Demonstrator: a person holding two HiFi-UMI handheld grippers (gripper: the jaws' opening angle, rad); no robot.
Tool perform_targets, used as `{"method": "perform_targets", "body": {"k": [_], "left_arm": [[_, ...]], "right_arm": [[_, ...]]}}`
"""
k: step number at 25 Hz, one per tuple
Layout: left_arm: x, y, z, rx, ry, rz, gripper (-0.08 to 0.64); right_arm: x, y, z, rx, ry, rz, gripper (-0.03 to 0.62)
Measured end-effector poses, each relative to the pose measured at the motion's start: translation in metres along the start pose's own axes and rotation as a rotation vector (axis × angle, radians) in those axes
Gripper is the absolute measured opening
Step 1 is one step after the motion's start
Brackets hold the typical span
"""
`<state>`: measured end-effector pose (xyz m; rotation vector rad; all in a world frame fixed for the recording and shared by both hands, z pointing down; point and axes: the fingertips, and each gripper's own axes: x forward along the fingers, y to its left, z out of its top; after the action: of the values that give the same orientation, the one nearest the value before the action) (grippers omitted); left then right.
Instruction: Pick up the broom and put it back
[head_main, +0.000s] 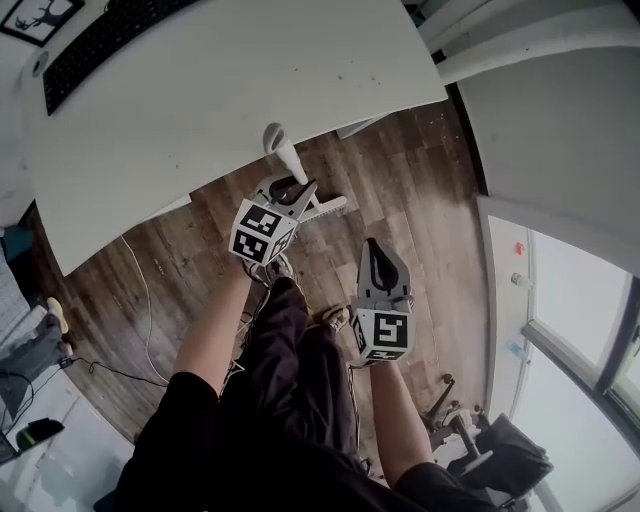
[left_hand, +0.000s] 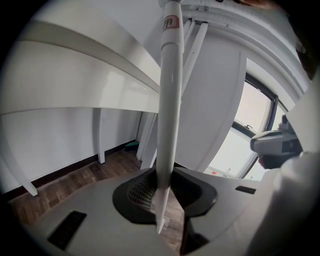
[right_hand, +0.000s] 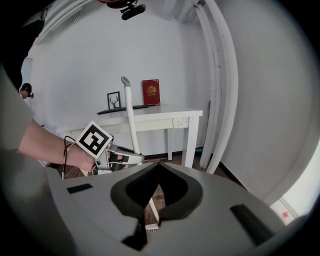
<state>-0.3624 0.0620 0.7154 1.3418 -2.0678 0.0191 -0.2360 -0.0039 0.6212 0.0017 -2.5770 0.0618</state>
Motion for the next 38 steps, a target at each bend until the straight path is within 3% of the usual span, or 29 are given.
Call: {"method": "perform_targets", "body": {"k": [6,13,18,21,28,32,34,38], "left_arm": [[0.006,0.010,0.007,-0.008,-0.023,0.001,0.087],[-0.003,0.015,0.006,0.011,-0.060,0.156,0.091],[-0.009,0.010,0.013,0.007,-0.097,0.148,0.140],[-0.014,0.006,0.007,-0.010,-0.098,0.132,0.218],[-0.046,-0.010,-0.021,-0.005,-0.037,0.162,0.219],[-0.076,-0.026,-0.032,-0.054,-0.035,0.196,0.216],[-0.092,-0.041,-0.028,-0.057,-0.056,0.206,0.179],[-0.123,-0.072,-0.008,-0.071,-0.124,0.231,0.006]], "right_arm": [[0.002,-0.006,0.001,0.002,-0.003,-0.021,0.021],[-0.003,0.004,-0.001,-0.007,0.007,0.009,0.021],[-0.008,0.007,-0.005,-0.017,0.013,0.014,0.021],[-0.012,0.008,-0.007,-0.015,0.020,0.014,0.021],[-0.024,0.011,0.000,-0.030,0.008,0.022,0.021],[-0.034,0.015,0.000,-0.045,0.005,0.038,0.021],[-0.040,0.016,0.001,-0.046,0.000,0.041,0.021],[-0.057,0.022,0.006,-0.022,-0.017,0.041,0.021]]}}
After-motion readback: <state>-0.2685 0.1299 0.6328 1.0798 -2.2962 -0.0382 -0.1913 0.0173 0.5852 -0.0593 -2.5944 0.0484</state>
